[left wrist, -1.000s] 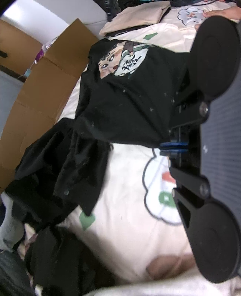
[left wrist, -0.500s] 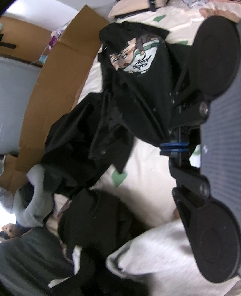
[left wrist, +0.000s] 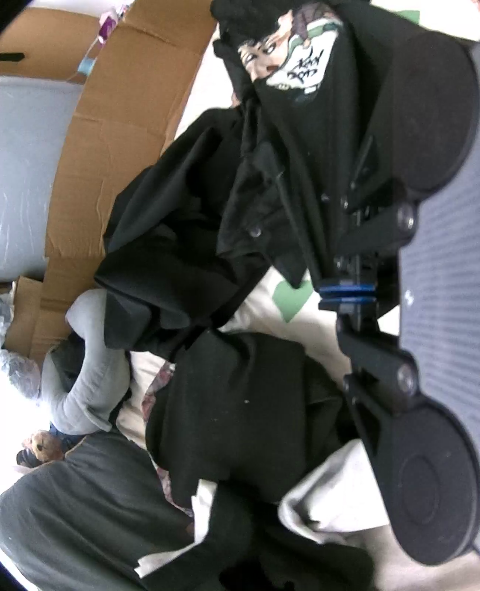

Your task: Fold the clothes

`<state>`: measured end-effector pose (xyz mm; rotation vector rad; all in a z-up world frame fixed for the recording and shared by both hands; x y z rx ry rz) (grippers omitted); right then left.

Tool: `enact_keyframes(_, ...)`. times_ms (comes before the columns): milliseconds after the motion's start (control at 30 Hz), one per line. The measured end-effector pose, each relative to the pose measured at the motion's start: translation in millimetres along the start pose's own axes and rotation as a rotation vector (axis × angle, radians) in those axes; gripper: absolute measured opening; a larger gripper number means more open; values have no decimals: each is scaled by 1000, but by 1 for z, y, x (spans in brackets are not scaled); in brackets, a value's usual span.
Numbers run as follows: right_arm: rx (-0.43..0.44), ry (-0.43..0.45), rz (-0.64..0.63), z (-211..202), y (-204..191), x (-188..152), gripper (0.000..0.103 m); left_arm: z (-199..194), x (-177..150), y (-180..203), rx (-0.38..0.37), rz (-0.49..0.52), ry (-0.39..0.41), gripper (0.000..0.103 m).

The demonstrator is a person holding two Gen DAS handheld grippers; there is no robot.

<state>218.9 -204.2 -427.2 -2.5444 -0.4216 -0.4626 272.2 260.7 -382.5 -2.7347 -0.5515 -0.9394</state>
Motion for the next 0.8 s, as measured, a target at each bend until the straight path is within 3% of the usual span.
enact_keyframes(300,52,-17,-48,35,-28,5,43,33,15,1,37,31,1,3)
enact_keyframes(700,128,-20,103,83,-39,16,41,60,39,-1,78,68,6,3)
enact_keyframes(733,131,-19,99,84,-40,16,35,62,40,-1,81,69,5,2)
enact_keyframes(767,130,-26,84,86,-42,18,7,63,41,-1,84,71,3,2)
enact_keyframes(800,135,-43,71,88,-42,17,0,64,41,-1,88,72,3,2)
Point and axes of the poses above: each gripper's, at about its wrist camera, not at the fingertips, and z roughly the way its jaws point, y to its right, x to its top, the point moved 5 cm from there along z, roughly the way its jaws point, and after that the axes turned 2 degrees about -z, right-handed, at the moved point
